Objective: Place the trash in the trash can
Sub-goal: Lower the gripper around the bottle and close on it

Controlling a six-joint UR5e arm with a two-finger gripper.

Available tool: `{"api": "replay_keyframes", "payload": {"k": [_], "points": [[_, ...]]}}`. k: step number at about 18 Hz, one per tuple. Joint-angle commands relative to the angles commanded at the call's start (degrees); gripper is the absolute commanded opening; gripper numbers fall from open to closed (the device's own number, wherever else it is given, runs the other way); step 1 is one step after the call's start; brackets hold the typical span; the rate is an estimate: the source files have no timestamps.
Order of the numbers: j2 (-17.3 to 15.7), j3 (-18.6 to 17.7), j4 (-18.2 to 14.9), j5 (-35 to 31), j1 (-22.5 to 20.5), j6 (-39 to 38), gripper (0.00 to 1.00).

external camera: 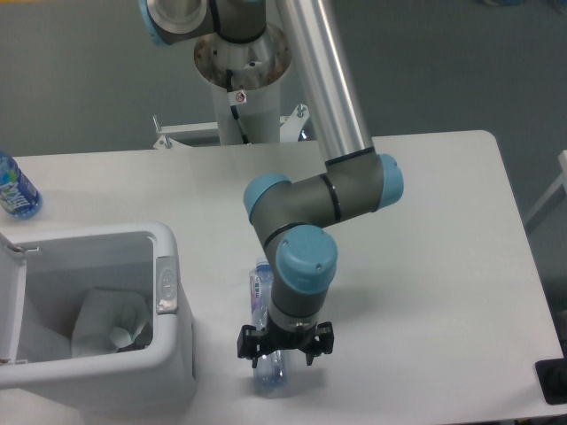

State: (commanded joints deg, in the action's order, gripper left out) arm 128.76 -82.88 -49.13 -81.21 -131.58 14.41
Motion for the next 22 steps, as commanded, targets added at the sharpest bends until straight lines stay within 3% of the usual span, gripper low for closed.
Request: {"api": "replay_keyframes", "payload": {"k": [12,16,22], "points": [[2.11,0.18,1.23,-1.93,0.45,0.53,0.99],[2.02,0.26,1.32,-2.90,0.45,0.53,0.73],[1.85,0.35,1.49,-3.08,0.45,0.53,0.59]]}}
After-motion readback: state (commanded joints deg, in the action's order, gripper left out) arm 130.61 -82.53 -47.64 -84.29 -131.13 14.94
